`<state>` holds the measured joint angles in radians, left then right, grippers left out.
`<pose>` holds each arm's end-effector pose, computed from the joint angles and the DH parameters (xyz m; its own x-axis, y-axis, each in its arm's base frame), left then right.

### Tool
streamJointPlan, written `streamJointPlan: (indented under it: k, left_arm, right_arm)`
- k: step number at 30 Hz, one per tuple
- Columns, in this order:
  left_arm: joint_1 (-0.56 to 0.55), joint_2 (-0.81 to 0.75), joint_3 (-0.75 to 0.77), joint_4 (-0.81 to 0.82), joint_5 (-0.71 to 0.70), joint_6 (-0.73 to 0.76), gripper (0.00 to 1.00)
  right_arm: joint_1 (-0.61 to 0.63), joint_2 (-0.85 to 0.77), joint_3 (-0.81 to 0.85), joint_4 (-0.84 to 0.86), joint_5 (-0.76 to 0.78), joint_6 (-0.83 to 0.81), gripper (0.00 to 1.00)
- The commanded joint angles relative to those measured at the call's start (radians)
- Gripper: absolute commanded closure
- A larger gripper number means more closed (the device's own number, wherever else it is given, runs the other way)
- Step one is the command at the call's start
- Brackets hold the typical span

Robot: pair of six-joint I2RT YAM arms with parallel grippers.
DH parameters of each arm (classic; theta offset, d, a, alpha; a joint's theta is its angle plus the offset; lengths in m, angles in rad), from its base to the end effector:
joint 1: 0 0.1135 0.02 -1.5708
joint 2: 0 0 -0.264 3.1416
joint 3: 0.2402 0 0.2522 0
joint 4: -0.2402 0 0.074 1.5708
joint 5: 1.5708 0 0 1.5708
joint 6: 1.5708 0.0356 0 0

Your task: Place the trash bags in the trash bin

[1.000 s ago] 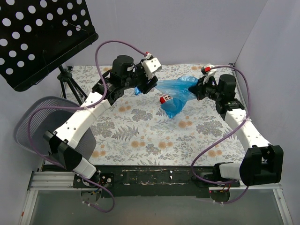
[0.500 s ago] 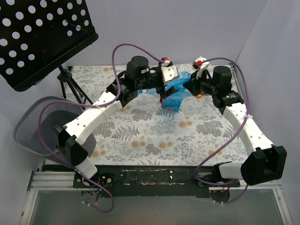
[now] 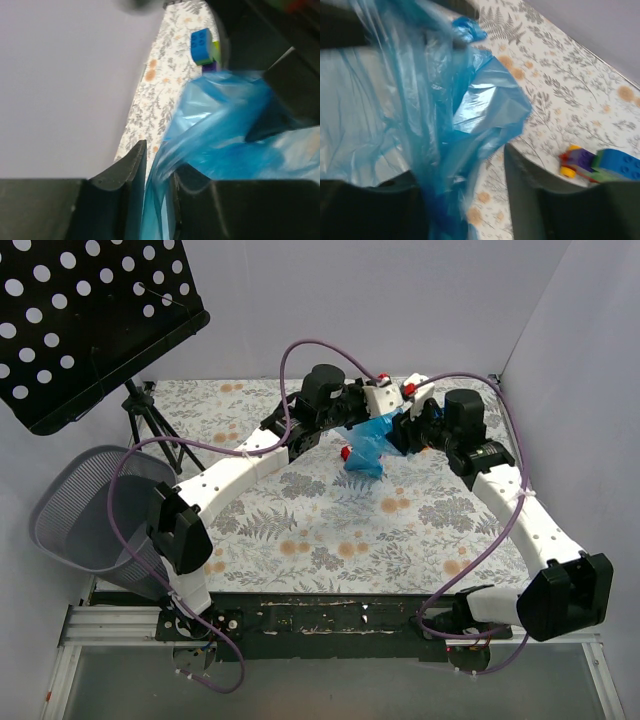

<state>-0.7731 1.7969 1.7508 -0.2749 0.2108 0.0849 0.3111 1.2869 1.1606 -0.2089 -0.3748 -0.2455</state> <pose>0.3025 -0.3056 0.3851 -0.1551 0.2671 -0.9511 0.8412 0.5405 0.0147 0.2795 0.1036 0.3604 -0.1546 -0.2873 -0.9453 -0.6717 0.7322 -0.1127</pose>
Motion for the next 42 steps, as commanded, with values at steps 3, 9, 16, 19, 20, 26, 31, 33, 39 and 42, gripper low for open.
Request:
streamJointPlan:
  k: [3,9,16,19,20,26,31,33,39,42]
  left_arm:
    - [0.023,-0.086,0.038,0.125,-0.154,-0.201,0.9]
    - [0.04,-0.136,-0.031,0.121,-0.254,-0.284,1.0]
    - [0.109,-0.185,-0.08,0.053,-0.211,-0.387,1.0]
    - [0.118,-0.229,-0.137,0.002,-0.062,-0.401,1.0]
    - [0.118,-0.243,-0.148,-0.016,-0.019,-0.407,0.99]
    - [0.08,-0.304,-0.1,-0.049,0.191,-0.354,0.27]
    - [0.018,-0.274,-0.051,-0.073,0.147,-0.203,0.26]
    - [0.002,-0.271,-0.057,-0.075,0.124,-0.14,0.25]
    - [-0.026,-0.245,-0.04,-0.112,0.047,0.012,0.24]
    - [-0.029,-0.232,-0.024,-0.138,0.0,0.073,0.25]
  right_arm:
    - [-0.068,-0.051,-0.136,0.014,0.125,0.052,0.39]
    - [-0.201,-0.034,-0.16,0.032,0.128,0.144,0.39]
    - [-0.224,-0.069,-0.156,0.014,0.059,0.083,0.53]
    - [-0.224,-0.07,-0.118,0.016,-0.051,0.077,0.84]
    - [-0.219,-0.067,-0.101,0.02,-0.08,0.078,0.91]
    - [-0.069,-0.003,0.083,-0.026,-0.046,-0.009,0.99]
    - [0.02,0.052,0.155,-0.06,0.0,-0.063,0.99]
    - [0.046,0.071,0.177,-0.075,0.017,-0.083,0.99]
    - [0.094,0.091,0.2,-0.087,0.057,-0.124,0.99]
    - [0.097,0.088,0.2,-0.087,0.054,-0.136,0.99]
